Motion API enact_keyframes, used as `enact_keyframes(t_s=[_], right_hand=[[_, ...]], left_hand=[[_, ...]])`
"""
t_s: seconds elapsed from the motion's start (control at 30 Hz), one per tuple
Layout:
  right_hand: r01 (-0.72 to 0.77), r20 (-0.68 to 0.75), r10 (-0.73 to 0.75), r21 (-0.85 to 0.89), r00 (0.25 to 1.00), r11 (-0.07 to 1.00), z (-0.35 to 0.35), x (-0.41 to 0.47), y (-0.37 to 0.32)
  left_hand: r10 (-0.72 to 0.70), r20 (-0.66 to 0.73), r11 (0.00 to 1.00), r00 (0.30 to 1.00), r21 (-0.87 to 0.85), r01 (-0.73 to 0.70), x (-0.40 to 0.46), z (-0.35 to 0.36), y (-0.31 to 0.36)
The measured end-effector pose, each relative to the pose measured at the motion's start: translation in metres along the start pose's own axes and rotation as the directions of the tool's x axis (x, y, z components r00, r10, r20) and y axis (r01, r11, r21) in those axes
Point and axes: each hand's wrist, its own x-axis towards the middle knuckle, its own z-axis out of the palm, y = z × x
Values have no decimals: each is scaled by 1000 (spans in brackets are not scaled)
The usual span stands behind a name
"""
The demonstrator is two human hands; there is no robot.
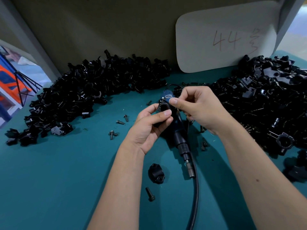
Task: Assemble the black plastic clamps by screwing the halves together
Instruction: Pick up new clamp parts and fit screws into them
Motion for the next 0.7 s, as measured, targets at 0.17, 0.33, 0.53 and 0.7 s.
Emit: enact_keyframes(t_s=[0.17, 0.33, 0.53, 0.7], right_hand=[[-94, 100, 60, 380, 993, 920, 14, -4, -1], [-142, 159, 77, 457, 984, 878, 17, -4, -3], [-166, 177, 84, 525, 981, 835, 22, -3, 0], [-132, 91, 100, 498, 991, 857, 27, -2, -5]], left_hand=[[4, -15, 987, 1000, -158, -6, -1, 4, 0], [17, -27, 976, 999, -217, -23, -2, 1, 3], [33, -23, 972, 999, -233, -37, -1, 3, 2], [46, -19, 971, 999, -235, -49, -3, 2, 2]])
